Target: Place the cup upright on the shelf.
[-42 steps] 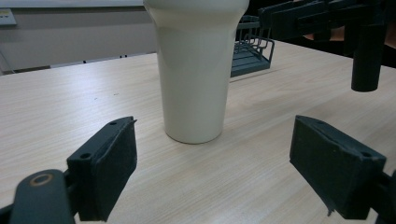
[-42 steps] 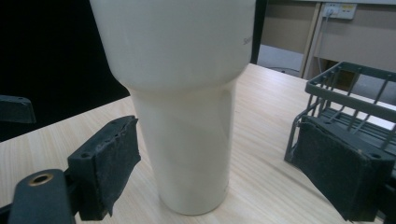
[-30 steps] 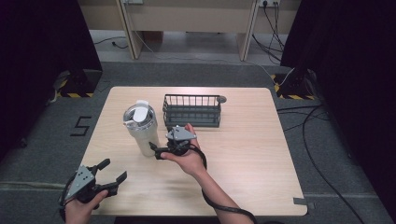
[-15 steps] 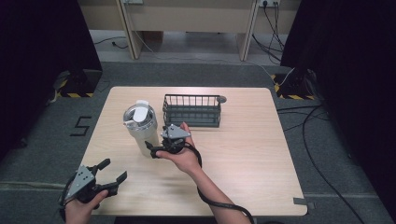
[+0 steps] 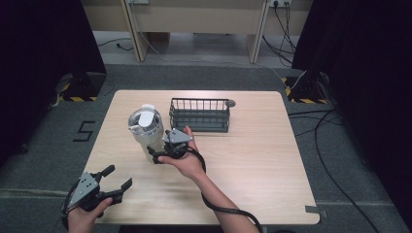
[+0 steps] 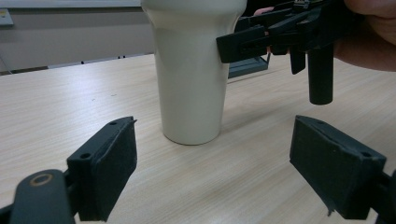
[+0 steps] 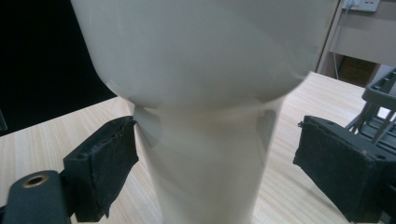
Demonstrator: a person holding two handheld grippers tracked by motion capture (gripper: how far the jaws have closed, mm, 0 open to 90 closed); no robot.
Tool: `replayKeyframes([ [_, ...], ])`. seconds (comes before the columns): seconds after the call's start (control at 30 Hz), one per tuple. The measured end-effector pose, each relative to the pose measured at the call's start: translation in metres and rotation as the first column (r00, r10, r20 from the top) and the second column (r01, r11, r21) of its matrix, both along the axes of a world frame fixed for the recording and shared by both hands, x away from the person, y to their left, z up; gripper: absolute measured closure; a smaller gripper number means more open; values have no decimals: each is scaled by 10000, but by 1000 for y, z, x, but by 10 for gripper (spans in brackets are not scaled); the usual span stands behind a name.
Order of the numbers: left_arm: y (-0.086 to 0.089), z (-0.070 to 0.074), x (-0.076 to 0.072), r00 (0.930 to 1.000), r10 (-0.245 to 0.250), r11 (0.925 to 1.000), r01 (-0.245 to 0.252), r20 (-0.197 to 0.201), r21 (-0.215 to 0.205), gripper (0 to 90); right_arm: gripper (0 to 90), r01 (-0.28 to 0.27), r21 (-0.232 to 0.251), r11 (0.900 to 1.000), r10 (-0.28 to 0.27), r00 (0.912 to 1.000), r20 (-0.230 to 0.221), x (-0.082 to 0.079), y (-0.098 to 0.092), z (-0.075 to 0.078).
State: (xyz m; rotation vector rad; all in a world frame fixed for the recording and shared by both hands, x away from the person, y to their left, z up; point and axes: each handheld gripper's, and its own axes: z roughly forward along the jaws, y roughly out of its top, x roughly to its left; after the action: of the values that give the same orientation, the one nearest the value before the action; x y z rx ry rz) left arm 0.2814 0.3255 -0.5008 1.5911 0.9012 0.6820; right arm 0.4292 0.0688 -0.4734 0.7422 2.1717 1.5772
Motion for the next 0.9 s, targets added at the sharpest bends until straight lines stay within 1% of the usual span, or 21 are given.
replayKeyframes([
  [0.37,0,0,0,10000,-9,10000,9,0,-27,143,116,-143,-26,9999,143,9999,17,5,11,-4],
  [0.67,0,-1,1,10000,-16,9999,16,-32,-107,143,95,-258,54,9997,256,9995,209,10,18,-5],
  [0.83,-1,0,1,10000,-37,9998,36,-44,-218,143,73,-320,-44,9995,322,9988,359,14,22,-8],
  [0.9,-1,0,1,10000,-36,9998,35,-44,-221,143,71,-308,6,9995,308,9987,402,14,24,-8],
])
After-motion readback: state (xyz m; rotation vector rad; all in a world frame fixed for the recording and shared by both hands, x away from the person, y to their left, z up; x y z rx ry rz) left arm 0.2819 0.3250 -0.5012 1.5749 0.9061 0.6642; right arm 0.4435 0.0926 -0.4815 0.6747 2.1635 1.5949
